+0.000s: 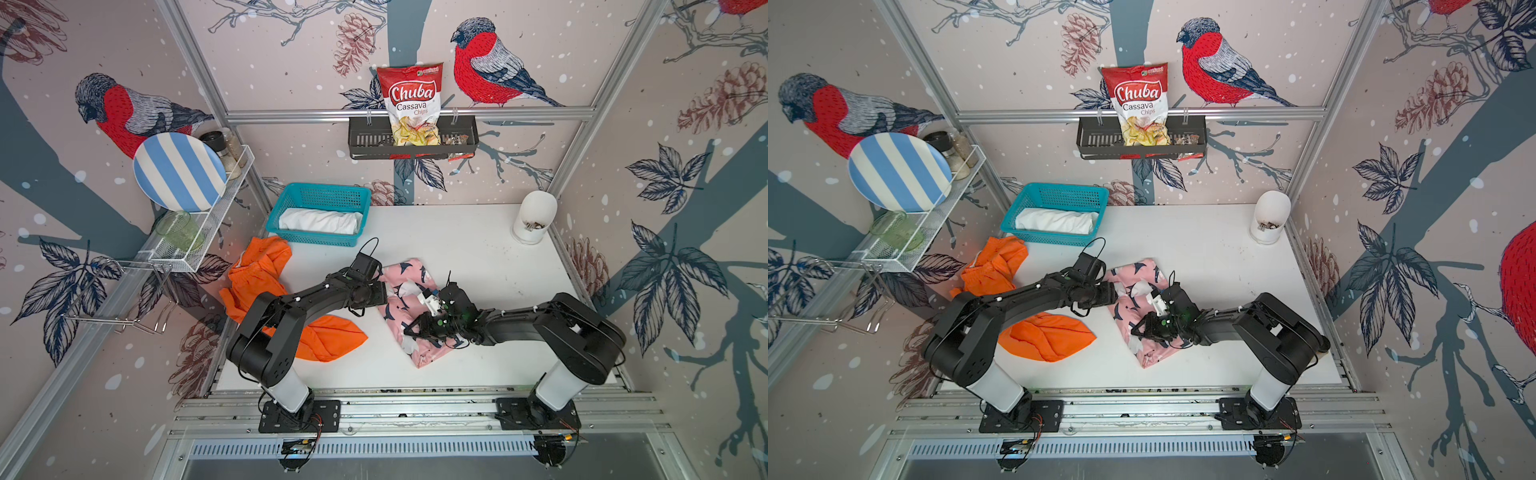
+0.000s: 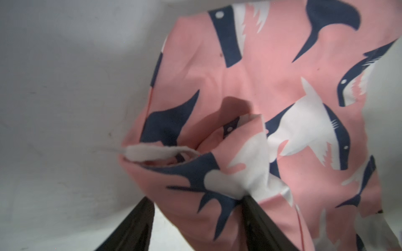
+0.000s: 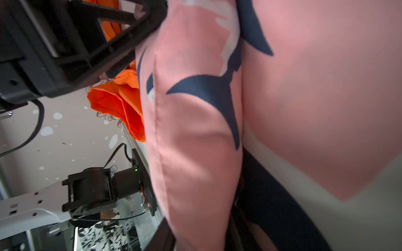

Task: Roll up the shorts
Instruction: Roll the shorts at the center of the board.

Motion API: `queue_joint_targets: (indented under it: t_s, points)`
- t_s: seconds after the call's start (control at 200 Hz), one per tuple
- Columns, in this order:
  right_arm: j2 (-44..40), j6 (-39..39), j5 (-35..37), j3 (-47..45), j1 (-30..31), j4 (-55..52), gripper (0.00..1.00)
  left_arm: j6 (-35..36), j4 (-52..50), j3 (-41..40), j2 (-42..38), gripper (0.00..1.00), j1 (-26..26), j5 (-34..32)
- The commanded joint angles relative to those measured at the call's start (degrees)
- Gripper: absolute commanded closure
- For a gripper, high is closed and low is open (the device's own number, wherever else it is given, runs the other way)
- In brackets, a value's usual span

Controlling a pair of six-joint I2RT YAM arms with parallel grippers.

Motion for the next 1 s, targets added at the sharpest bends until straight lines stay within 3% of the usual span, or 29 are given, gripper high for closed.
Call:
queue_joint_targets:
  t_s: [0.0,0.12,0.28,0.555,0.715,0.995]
  points:
    - [-2.85,-6.19,9.52,1.69,0.56,-11.54,0.54,1.20,0.97,0.37,1.84,0.33,0.15,-0.34]
    - [-6.79,-9.94,18.60,5.48,2.47,-22.07,0.43,1.45,1.16,0.83,2.80,0.33,0.08,-0.34]
    - [-8.70,-14.74,39.79,15.81,10.15,-39.99,0.30,1.68,1.08,1.25,2.92,0.33,0.09,0.19]
    - [2.22,-15.76,59.90,34.00,23.13,-59.89,0.23,1.66,0.81,1.36,2.47,0.33,0.11,0.17]
    - [10.02,-13.56,64.73,39.53,28.28,-65.40,0.17,1.64,0.83,1.36,2.39,0.33,0.09,0.35]
    - [19.67,-14.11,63.86,40.54,30.50,-63.71,0.16,1.86,0.72,1.27,2.54,0.32,0.16,0.37]
